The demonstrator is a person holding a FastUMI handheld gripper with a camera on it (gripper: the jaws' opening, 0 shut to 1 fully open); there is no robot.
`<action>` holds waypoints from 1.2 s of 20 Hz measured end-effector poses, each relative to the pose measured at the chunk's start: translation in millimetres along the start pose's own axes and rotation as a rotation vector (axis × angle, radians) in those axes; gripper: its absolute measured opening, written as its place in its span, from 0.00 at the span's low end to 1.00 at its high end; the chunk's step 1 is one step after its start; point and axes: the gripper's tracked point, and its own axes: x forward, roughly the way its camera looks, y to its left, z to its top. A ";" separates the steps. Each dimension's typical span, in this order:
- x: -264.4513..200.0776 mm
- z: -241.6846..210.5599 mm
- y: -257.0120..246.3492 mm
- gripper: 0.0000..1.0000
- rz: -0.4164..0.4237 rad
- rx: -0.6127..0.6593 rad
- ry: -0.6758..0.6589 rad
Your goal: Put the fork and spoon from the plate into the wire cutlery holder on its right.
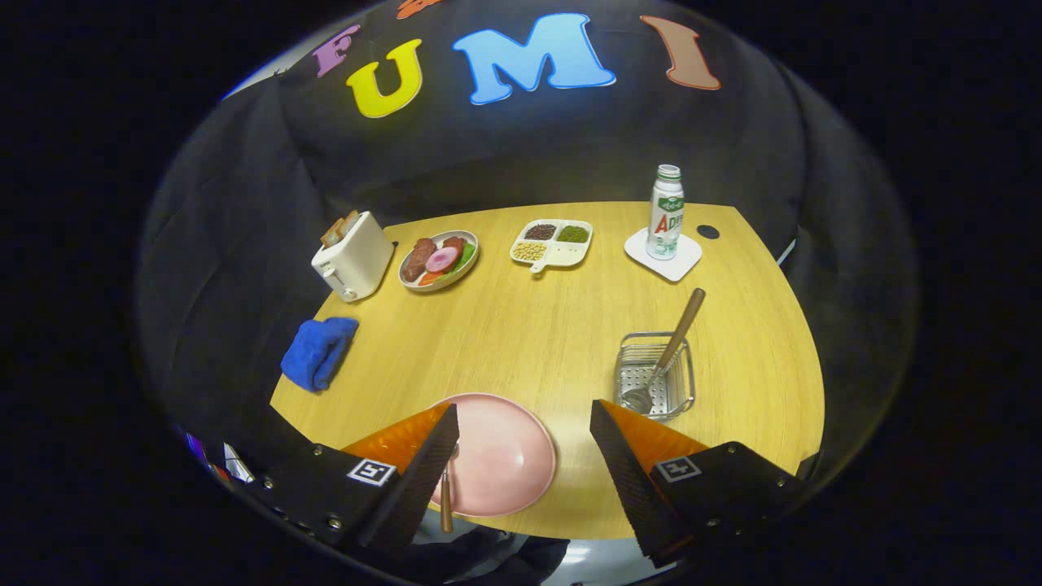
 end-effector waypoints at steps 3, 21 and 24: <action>13.7 -24.6 27.9 1.00 0.040 -0.033 0.046; 92.0 -158.5 60.9 1.00 -0.009 -0.074 0.320; 98.6 -165.5 53.7 1.00 -0.040 -0.089 0.342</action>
